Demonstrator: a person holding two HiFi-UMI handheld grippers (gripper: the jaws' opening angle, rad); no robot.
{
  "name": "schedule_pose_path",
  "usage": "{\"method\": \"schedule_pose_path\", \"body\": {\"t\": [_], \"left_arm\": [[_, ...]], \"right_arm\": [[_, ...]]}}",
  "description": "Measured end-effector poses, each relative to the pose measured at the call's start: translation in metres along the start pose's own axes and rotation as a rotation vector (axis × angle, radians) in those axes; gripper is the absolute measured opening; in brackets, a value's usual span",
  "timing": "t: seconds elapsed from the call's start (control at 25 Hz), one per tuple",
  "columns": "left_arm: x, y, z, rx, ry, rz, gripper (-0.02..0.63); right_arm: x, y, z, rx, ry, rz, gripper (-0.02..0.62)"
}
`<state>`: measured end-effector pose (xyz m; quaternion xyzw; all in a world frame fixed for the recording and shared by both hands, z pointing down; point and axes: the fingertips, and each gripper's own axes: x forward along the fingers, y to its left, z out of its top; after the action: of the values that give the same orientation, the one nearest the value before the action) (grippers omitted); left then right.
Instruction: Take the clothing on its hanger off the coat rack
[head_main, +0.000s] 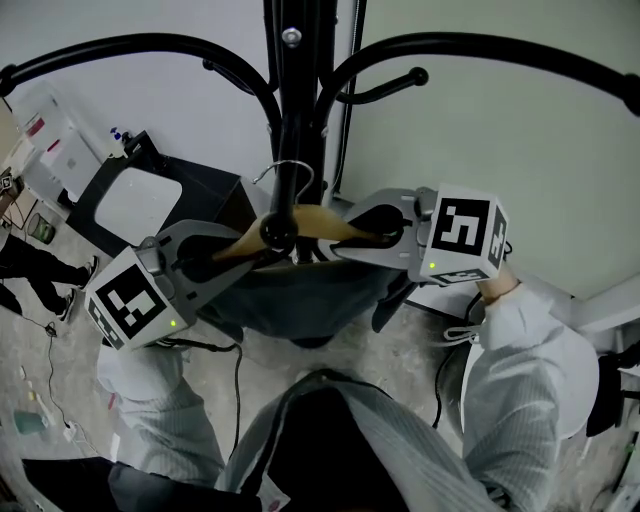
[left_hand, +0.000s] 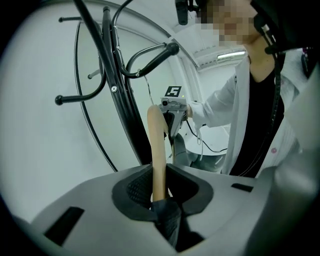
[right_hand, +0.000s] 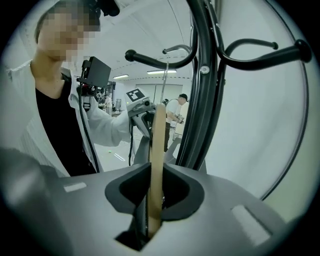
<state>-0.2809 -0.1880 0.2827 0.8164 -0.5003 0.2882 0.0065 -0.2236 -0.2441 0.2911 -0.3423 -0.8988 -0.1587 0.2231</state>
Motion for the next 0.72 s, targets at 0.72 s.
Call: {"method": "schedule_pose_path", "body": {"t": [0.72], "left_arm": [[-0.022,-0.02,0.045,0.099,-0.051,-0.013,0.063]], "right_arm": [[-0.03,0.018,0.032,-0.047,-0.013,-0.118,0.054]]}}
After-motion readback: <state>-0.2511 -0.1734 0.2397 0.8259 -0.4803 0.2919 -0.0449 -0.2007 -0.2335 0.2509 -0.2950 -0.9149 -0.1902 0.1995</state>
